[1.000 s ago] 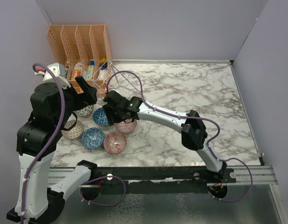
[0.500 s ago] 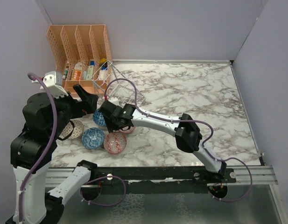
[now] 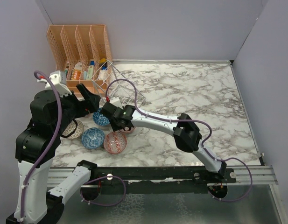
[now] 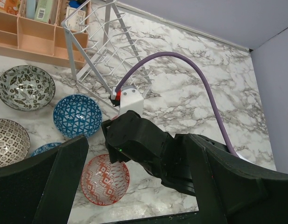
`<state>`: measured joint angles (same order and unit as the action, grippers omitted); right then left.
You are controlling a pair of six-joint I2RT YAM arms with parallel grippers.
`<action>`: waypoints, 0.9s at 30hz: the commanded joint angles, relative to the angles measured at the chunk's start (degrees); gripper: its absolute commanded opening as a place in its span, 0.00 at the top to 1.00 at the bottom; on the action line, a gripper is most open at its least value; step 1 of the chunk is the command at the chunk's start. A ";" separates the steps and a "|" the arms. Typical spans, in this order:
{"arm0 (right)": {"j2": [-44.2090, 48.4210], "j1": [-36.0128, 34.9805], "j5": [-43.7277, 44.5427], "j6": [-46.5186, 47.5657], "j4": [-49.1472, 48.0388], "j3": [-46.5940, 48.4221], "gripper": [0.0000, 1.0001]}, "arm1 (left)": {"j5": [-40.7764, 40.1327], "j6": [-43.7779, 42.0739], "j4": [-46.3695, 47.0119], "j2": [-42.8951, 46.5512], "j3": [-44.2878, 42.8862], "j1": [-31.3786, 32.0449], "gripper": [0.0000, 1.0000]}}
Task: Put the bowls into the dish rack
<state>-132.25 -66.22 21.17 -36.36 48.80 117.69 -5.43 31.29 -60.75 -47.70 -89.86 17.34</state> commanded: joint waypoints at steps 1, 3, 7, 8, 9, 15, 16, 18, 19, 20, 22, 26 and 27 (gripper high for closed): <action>-1.96 -0.10 -0.50 1.75 -4.66 -1.10 0.55 | -0.42 0.13 -0.05 -0.65 -0.78 0.06 0.12; -2.44 -0.03 -0.71 1.77 -5.34 -1.40 0.57 | -0.93 0.13 -0.45 -0.62 -0.99 0.06 0.12; -3.06 -0.10 -0.91 1.72 -5.51 -1.36 0.60 | -1.17 -0.32 -0.97 -0.60 -1.65 0.10 0.12; -2.95 -0.14 -0.88 1.77 -5.92 -1.84 0.60 | -1.16 -0.49 -1.14 -0.64 -1.90 0.09 0.12; -2.87 -0.14 -1.02 1.89 -6.27 -2.25 0.61 | -1.16 -0.71 -1.31 -0.77 -2.08 0.08 0.12; -2.70 -0.14 -0.93 1.41 -6.29 -3.24 0.72 | -1.21 -1.42 -1.79 -0.98 -2.60 0.06 0.12; -2.60 -0.13 -0.75 1.38 -6.02 -3.32 0.77 | -1.12 -1.57 -1.79 -0.99 -2.60 0.14 0.12; -2.13 -0.09 -0.47 1.44 -5.44 -3.38 0.88 | -1.01 -1.87 -1.75 -0.94 -2.59 0.06 0.12; -1.69 -0.09 -0.44 1.51 -5.07 -3.35 0.93 | -0.91 -1.99 -1.85 -0.92 -2.60 0.06 0.12; -1.13 -0.11 -0.58 1.72 -4.61 -3.33 0.97 | -0.90 -2.16 -1.83 -0.90 -2.60 0.06 0.12; 0.76 -0.09 -1.08 2.09 -3.94 -3.26 0.99 | -0.83 -2.60 -1.84 -0.89 -2.76 0.10 0.12; 5.67 -0.12 -2.98 2.08 -2.78 -3.98 0.99 | -0.96 -3.77 -2.05 -1.04 -3.50 0.06 0.12; 7.13 -0.12 -3.90 2.08 -2.92 -4.43 0.99 | -1.06 -4.04 -2.01 -1.05 -3.62 0.09 0.12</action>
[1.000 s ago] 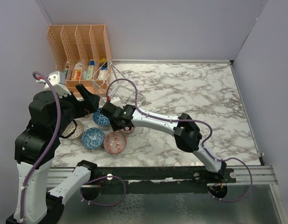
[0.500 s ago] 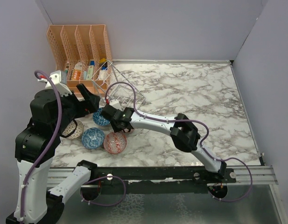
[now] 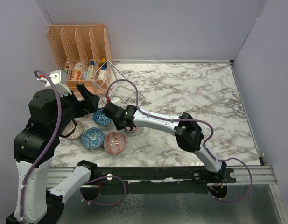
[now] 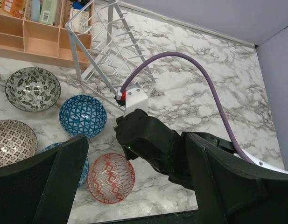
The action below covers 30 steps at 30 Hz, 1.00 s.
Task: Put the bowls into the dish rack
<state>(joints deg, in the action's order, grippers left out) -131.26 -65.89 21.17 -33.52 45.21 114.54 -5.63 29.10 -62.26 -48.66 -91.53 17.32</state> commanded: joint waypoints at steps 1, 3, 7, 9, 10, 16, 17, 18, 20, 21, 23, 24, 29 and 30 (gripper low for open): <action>7.63 -0.38 -5.16 -0.68 0.41 -1.80 0.99 | -0.95 -2.04 -0.47 -0.11 -2.08 0.11 0.12; 11.06 0.13 -8.11 -0.92 -0.94 -3.61 0.99 | -0.88 -2.42 -0.30 -0.17 -2.29 0.09 0.12; 20.30 3.74 -15.77 -3.32 -9.21 -11.52 0.99 | -0.50 -2.93 0.32 -0.42 -2.53 0.11 0.12; 24.97 6.97 -21.37 -5.41 -15.53 -16.58 0.99 | -0.08 -3.06 0.66 -0.70 -2.83 0.13 0.12; 27.45 8.51 -24.26 -6.70 -19.45 -19.45 0.99 | 0.11 -3.16 0.77 -0.97 -3.05 0.09 0.12; 37.51 18.36 -38.34 -16.51 -45.85 -34.55 0.99 | 0.84 -4.46 1.83 -2.80 -4.28 0.09 0.12; 38.24 19.90 -39.89 -18.69 -50.44 -36.72 0.99 | 0.92 -4.78 1.86 -3.17 -4.58 0.09 0.12; 38.72 21.05 -40.98 -21.06 -55.72 -38.83 0.99 | 0.93 -5.10 1.88 -3.80 -5.01 0.08 0.11; 38.57 23.00 -41.79 -24.54 -65.00 -42.39 0.99 | 1.26 -5.76 1.74 -4.98 -6.03 0.15 0.11; 38.01 23.76 -41.83 -26.30 -69.80 -43.60 0.99 | 1.50 -6.15 1.71 -5.59 -6.60 0.14 0.11; 36.12 24.94 -41.06 -31.32 -80.29 -46.57 0.99 | 2.03 -6.70 1.35 -6.92 -7.93 0.08 0.11; 34.76 25.56 -39.92 -34.69 -86.41 -48.12 0.99 | 2.31 -7.07 1.11 -7.66 -8.71 0.09 0.11; 25.65 26.08 -30.74 -46.26 -114.07 -53.82 0.99 | 3.73 -8.96 -0.98 -11.31 -12.22 0.08 0.11; 22.73 26.07 -28.19 -48.09 -119.49 -54.19 0.99 | 3.90 -9.16 -1.35 -11.92 -12.73 0.08 0.11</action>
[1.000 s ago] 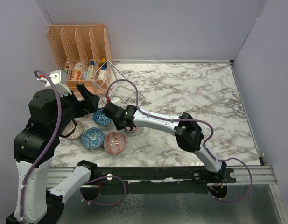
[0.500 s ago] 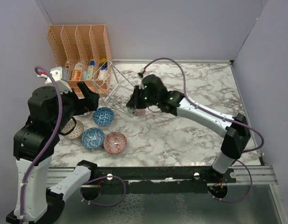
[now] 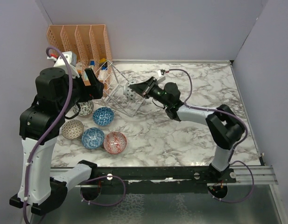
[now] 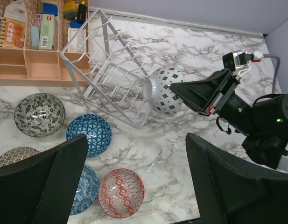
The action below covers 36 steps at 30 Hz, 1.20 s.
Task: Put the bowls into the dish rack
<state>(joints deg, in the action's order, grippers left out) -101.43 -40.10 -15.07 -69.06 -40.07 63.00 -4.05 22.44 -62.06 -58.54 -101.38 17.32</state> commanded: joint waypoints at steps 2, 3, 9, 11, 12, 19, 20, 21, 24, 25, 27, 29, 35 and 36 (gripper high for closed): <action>-11.54 0.28 11.54 -16.28 -41.96 -2.96 0.99 | 2.58 -2.90 -2.02 -2.96 -3.49 0.14 0.11; -13.78 0.30 12.88 -18.24 -45.03 -2.85 0.99 | 2.69 -3.15 -2.16 -3.38 -3.50 0.13 0.11; -20.61 -0.04 17.42 -22.05 -53.18 -2.27 0.99 | 3.56 -3.75 -1.94 -4.53 -2.92 0.11 0.11; -20.97 -0.16 18.56 -22.24 -53.33 -2.86 0.99 | 3.97 -4.13 -1.84 -4.72 -2.80 0.08 0.11; -21.08 -0.22 18.85 -22.33 -53.22 -3.08 0.99 | 3.98 -4.34 -1.76 -4.74 -2.72 0.11 0.11; -21.47 -2.70 23.01 -25.13 -52.30 -5.26 0.99 | 4.45 -4.90 -1.61 -4.61 -1.93 0.08 0.11; -21.26 -3.30 23.86 -25.44 -51.84 -5.75 0.99 | 4.50 -4.96 -1.69 -4.57 -1.85 0.11 0.11; -21.12 -3.80 24.91 -25.85 -51.41 -6.16 0.99 | 4.56 -5.08 -1.69 -4.44 -1.76 0.13 0.11; -21.76 -4.65 25.95 -26.33 -51.45 -6.19 0.99 | 4.55 -5.15 -1.57 -4.11 -1.41 0.10 0.11; -22.43 -4.90 26.45 -26.96 -51.73 -6.00 0.99 | 4.58 -5.26 -1.57 -3.92 -1.29 0.13 0.11; -23.95 -5.29 27.95 -28.52 -52.62 -5.52 0.99 | 4.58 -5.43 -1.62 -3.72 -1.02 0.08 0.11; -25.25 -5.60 28.91 -29.02 -53.52 -4.91 0.99 | 4.65 -5.64 -1.68 -3.60 -0.87 0.09 0.11; -26.97 -5.62 29.50 -29.59 -53.17 -4.38 0.99 | 4.67 -6.18 -1.69 -3.22 -0.54 0.08 0.11; -27.31 -5.56 29.49 -29.60 -53.29 -4.38 0.99 | 4.75 -6.21 -1.69 -3.17 -0.38 0.08 0.11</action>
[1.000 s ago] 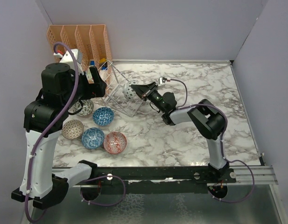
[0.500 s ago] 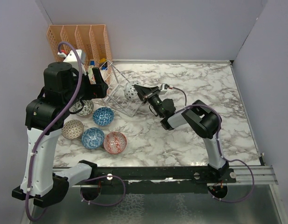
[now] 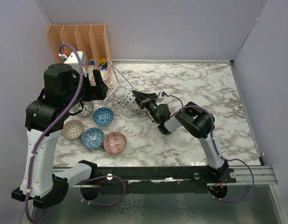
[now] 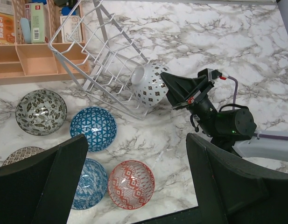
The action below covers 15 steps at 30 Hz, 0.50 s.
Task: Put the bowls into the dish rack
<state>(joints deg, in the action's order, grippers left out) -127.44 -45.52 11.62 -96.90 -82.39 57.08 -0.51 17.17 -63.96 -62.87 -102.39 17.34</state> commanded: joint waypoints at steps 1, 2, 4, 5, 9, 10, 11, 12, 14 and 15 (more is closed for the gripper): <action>-1.62 -0.19 2.79 -1.98 -11.09 1.54 0.99 | 1.18 -0.96 0.30 1.21 0.80 0.11 0.11; -2.12 -0.22 2.80 -2.15 -11.50 1.65 0.99 | 1.16 -0.88 0.30 1.33 0.91 0.09 0.11; -3.60 -0.19 2.80 -2.73 -12.91 2.20 0.99 | 1.20 -0.93 0.36 1.42 1.25 0.12 0.11; -4.51 -0.19 2.87 -3.15 -13.76 2.61 0.99 | 1.23 -0.92 0.48 1.42 1.37 0.15 0.11; -7.23 -0.18 3.36 -4.75 -15.12 3.47 0.99 | 1.72 -0.84 1.01 1.37 1.65 0.08 0.11; -7.66 -0.14 3.30 -5.25 -15.13 3.48 0.98 | 1.82 -0.75 1.11 1.30 1.66 0.07 0.10; -7.99 -0.11 3.06 -5.61 -15.09 3.48 0.97 | 1.92 -0.79 1.07 1.22 1.67 0.10 0.11; -8.21 -0.12 2.81 -6.00 -14.99 3.36 0.95 | 1.99 -0.76 1.07 1.23 1.67 0.08 0.11; -8.28 -0.12 1.98 -6.79 -14.60 2.86 0.92 | 2.05 -0.68 1.20 1.19 1.67 0.11 0.11; -8.20 -0.17 1.60 -7.07 -14.42 2.39 0.90 | 1.97 -0.73 1.25 1.12 1.62 0.10 0.11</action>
<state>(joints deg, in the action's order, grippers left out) -133.27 -45.28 14.28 -102.87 -82.81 60.07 -0.01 16.97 -63.92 -62.24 -101.16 17.34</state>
